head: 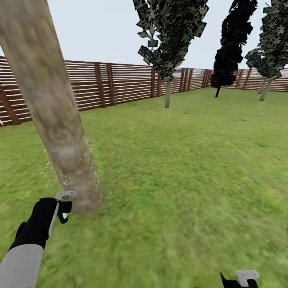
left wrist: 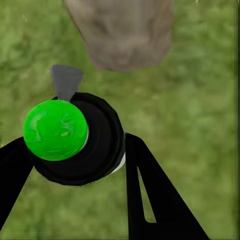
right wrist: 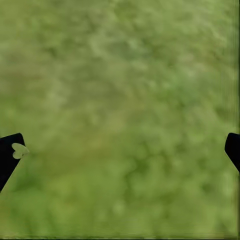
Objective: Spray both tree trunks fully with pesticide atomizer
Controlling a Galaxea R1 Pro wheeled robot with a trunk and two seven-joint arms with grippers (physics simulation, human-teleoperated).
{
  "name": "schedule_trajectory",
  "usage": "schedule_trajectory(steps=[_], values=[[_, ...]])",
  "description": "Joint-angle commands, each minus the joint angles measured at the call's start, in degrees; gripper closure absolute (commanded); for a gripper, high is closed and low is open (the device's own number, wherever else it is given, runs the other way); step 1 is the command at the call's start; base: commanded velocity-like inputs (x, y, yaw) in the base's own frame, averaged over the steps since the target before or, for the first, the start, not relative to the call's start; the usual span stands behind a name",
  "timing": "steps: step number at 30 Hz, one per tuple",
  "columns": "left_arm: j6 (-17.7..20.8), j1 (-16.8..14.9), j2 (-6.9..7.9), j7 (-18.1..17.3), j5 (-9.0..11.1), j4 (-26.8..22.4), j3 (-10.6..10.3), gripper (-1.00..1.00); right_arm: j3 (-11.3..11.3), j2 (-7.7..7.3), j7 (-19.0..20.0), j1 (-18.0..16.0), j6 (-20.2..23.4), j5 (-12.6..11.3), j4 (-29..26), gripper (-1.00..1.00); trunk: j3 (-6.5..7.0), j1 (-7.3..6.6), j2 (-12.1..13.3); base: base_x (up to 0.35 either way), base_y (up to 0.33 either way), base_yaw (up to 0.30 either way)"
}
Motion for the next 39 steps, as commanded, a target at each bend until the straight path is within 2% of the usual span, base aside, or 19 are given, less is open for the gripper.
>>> schedule_trajectory(steps=[1,3,6,10,12,13,15,26,30,33,39], values=[[0.3,0.0,-0.12,-0.1,0.0,-2.5,0.0,1.00,0.0,0.02,0.0,0.0,0.0,0.0,0.0,-1.00,0.00,0.00,0.0,-0.083,-0.050,0.194],[1.4,-0.3,-0.32,-0.2,0.0,-8.1,-0.7,1.00,0.0,0.02,0.0,0.0,0.0,0.0,0.0,-1.00,0.00,0.00,0.0,-0.018,-0.011,0.259],[6.8,-2.6,0.15,-0.5,0.0,-12.7,-1.3,1.00,0.0,0.03,0.0,0.0,0.0,0.0,0.0,-1.00,0.00,0.00,0.0,-0.002,-0.001,0.275],[7.6,-2.4,0.25,-0.9,-0.1,-15.2,-1.9,1.00,0.0,0.03,0.0,0.0,0.0,0.0,0.0,-1.00,0.00,0.00,0.0,0.000,0.000,0.185],[7.7,-2.4,-0.13,-0.9,-0.2,-16.6,-4.9,1.00,0.0,0.03,0.0,0.0,0.0,0.0,0.0,-1.00,0.00,0.00,0.0,0.123,-0.080,0.018],[7.7,-2.4,-0.22,-0.8,-0.2,-16.7,-5.8,1.00,0.0,0.03,0.0,0.0,0.0,0.0,0.0,-1.00,0.00,0.00,0.0,0.212,-0.174,0.003],[7.7,-2.4,-0.24,-0.8,-0.2,-16.8,-6.1,1.00,0.0,0.03,0.0,0.0,0.0,0.0,0.0,-1.00,0.00,0.00,0.0,0.190,-0.204,0.001],[7.7,-2.4,-0.20,-0.8,-0.1,-16.8,-5.7,1.00,0.0,0.03,0.0,0.0,0.0,0.0,0.0,-1.00,0.00,0.00,0.0,0.023,-0.269,0.030],[7.7,-2.4,0.30,-0.6,-0.4,-16.8,-5.1,1.00,0.0,0.04,0.0,0.0,0.0,0.0,0.0,-1.00,0.00,0.00,0.0,0.247,-0.173,0.270],[7.7,-2.2,0.71,-0.5,-0.6,-16.7,-3.0,1.00,0.0,0.04,0.0,0.0,0.0,0.0,0.0,-1.00,0.00,0.00,0.0,0.282,-0.140,0.276],[7.7,-1.8,0.23,-0.3,-0.5,-16.1,-3.3,1.00,0.0,0.04,0.0,0.0,0.0,0.0,0.0,-1.00,0.00,0.00,0.0,0.284,-0.138,0.134]])
